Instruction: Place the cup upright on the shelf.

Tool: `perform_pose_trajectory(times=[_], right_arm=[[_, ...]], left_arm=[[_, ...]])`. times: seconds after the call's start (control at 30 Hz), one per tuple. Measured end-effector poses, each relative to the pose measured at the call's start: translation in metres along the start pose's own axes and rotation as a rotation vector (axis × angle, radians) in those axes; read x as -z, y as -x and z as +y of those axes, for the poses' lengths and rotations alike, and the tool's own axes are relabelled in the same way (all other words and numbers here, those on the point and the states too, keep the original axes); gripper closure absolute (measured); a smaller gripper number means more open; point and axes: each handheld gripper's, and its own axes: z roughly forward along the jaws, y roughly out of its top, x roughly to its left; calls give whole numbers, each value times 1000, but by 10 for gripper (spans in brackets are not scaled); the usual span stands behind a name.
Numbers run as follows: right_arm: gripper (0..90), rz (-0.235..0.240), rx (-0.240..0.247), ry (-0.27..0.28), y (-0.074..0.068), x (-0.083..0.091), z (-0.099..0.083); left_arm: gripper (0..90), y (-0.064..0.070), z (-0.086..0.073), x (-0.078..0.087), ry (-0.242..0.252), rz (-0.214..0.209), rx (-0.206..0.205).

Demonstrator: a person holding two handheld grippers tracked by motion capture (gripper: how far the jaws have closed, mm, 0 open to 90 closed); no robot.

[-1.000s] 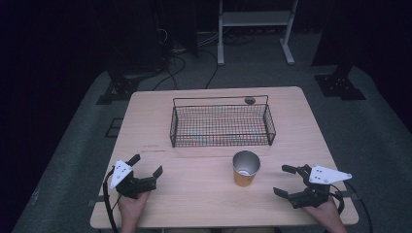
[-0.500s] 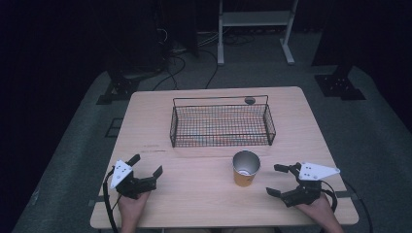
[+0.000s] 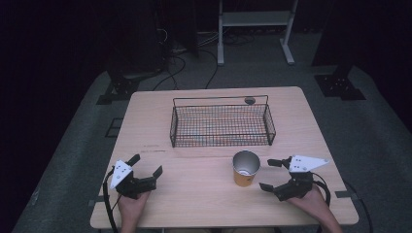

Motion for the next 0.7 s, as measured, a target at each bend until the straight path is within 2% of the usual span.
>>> perform_pose_trajectory(times=[0.17, 0.33, 0.7], right_arm=[[76, 8, 1, -13, 2, -7, 6], [22, 14, -11, -40, 4, -14, 10], [8, 37, -4, -58, 3, -26, 19]], left_arm=[[0, 0, 0, 0, 1, 0, 1], [0, 0, 0, 0, 1, -1, 1], [0, 0, 0, 0, 1, -1, 0]])
